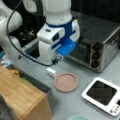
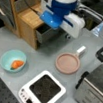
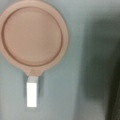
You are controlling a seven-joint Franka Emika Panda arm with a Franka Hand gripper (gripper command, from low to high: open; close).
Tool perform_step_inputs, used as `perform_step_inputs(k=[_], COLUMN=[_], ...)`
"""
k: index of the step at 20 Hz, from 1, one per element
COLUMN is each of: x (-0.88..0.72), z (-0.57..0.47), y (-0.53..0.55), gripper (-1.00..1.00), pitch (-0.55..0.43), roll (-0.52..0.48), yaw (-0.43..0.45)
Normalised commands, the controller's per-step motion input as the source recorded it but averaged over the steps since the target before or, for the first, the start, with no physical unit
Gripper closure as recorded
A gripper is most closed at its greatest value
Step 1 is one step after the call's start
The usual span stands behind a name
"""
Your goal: Pick up the pan. Place the pan on the table. Pick up the bowl. Place the bowl on the stove.
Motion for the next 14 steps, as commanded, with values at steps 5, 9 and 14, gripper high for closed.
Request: perform_step_inputs(k=[5, 9, 14], x=[0.49, 0.51, 0.49], z=[0.28, 0.12, 0.11], y=[-0.28, -0.37, -0.32], gripper=[-1.0, -1.0, -1.0], pitch=[0.191, 0.152, 0.158], roll=[0.071, 0.058, 0.061], yaw=[0.06, 0.084, 0.072])
